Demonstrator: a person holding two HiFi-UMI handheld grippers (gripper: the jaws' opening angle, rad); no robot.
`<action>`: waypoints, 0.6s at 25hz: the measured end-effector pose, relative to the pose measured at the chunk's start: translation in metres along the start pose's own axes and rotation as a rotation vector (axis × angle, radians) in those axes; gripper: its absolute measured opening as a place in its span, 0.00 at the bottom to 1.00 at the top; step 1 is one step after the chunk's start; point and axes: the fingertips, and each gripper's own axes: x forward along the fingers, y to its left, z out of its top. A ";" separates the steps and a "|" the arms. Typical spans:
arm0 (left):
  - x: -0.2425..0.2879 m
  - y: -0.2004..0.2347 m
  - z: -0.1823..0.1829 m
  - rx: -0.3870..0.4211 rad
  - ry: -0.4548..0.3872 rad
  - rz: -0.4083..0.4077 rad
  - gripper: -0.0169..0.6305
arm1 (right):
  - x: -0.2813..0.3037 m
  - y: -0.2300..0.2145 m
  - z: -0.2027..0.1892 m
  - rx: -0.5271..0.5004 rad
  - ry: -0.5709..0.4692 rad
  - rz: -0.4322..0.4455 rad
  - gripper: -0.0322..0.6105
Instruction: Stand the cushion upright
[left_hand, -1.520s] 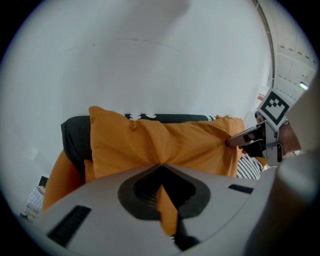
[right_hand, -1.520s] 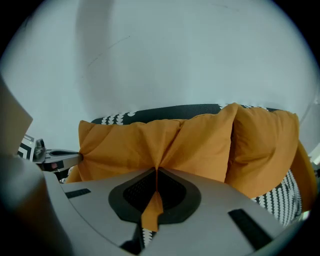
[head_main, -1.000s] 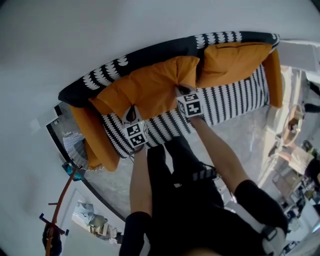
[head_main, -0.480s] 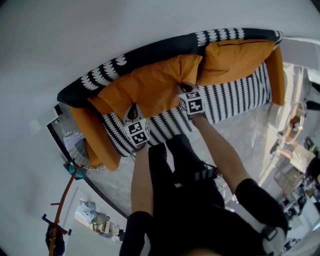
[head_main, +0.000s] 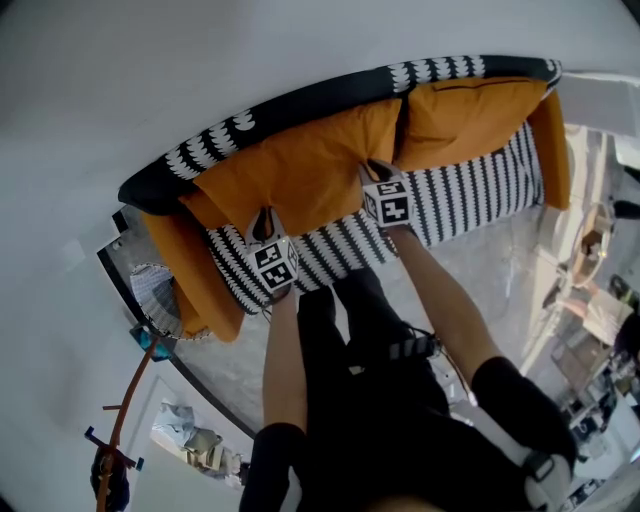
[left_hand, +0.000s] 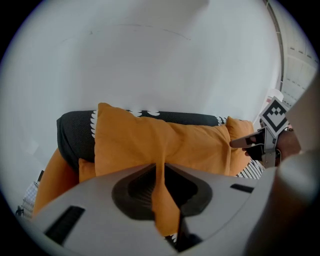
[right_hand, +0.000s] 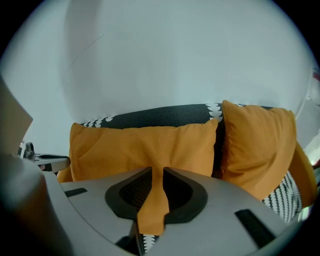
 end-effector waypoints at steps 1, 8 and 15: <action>-0.003 0.001 0.000 -0.001 -0.003 0.002 0.08 | -0.003 0.001 0.001 -0.002 -0.002 -0.002 0.14; -0.030 0.004 0.012 0.004 -0.050 0.012 0.07 | -0.030 0.018 0.003 0.018 -0.020 0.005 0.14; -0.086 -0.006 0.042 0.009 -0.128 -0.047 0.02 | -0.086 0.054 0.016 0.029 -0.082 0.021 0.05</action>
